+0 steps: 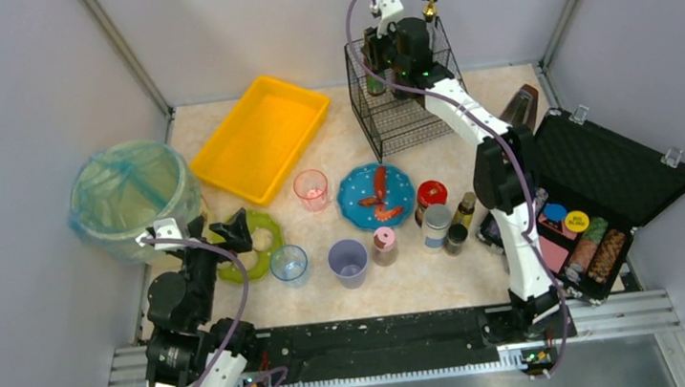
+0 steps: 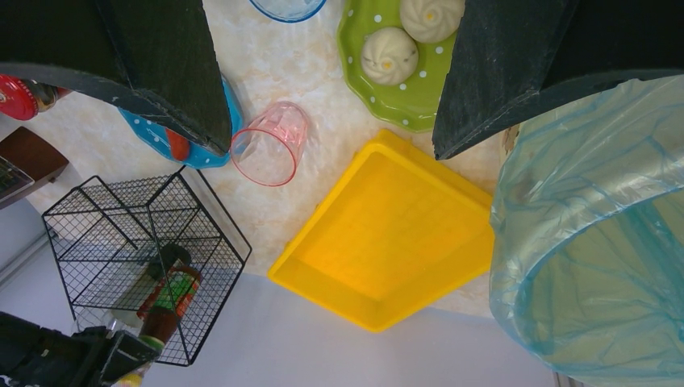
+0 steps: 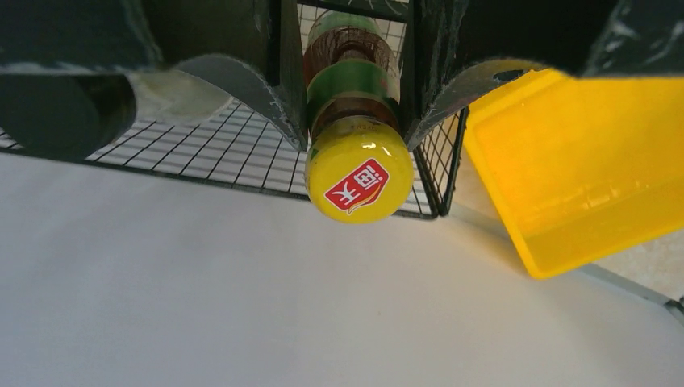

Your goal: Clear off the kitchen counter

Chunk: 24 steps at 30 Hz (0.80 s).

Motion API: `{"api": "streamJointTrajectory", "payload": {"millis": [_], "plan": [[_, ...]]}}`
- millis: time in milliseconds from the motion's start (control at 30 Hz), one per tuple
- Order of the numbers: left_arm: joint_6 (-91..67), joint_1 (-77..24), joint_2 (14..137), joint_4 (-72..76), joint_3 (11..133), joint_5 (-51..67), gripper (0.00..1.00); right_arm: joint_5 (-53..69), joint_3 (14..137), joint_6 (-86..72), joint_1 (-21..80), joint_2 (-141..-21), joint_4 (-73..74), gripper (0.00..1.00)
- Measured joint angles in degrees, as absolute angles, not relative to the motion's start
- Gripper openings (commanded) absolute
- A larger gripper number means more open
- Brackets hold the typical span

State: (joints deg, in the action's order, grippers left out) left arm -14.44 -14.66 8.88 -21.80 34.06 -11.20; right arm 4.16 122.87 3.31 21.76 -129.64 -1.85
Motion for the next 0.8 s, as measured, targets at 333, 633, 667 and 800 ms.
{"api": "streamJointTrajectory", "payload": {"millis": [333,633,667,800], "plan": [[-14.44,-14.66,7.99,-21.93,34.06,-11.22,0.99,2.66,117.62,2.35,21.76,-130.02,-0.78,0.23],[-14.44,-14.66,7.97,-22.04,34.06,-11.20,0.99,0.91,117.62,2.09,21.69,-130.04,-0.58,0.66],[-14.44,-14.66,7.97,-22.06,34.06,-11.20,0.99,0.86,117.64,1.91,21.69,-130.04,-0.89,0.71],[-14.44,-14.66,7.97,-22.22,34.06,-11.22,0.99,0.30,117.84,2.04,21.63,-130.04,-1.65,0.80]]}}
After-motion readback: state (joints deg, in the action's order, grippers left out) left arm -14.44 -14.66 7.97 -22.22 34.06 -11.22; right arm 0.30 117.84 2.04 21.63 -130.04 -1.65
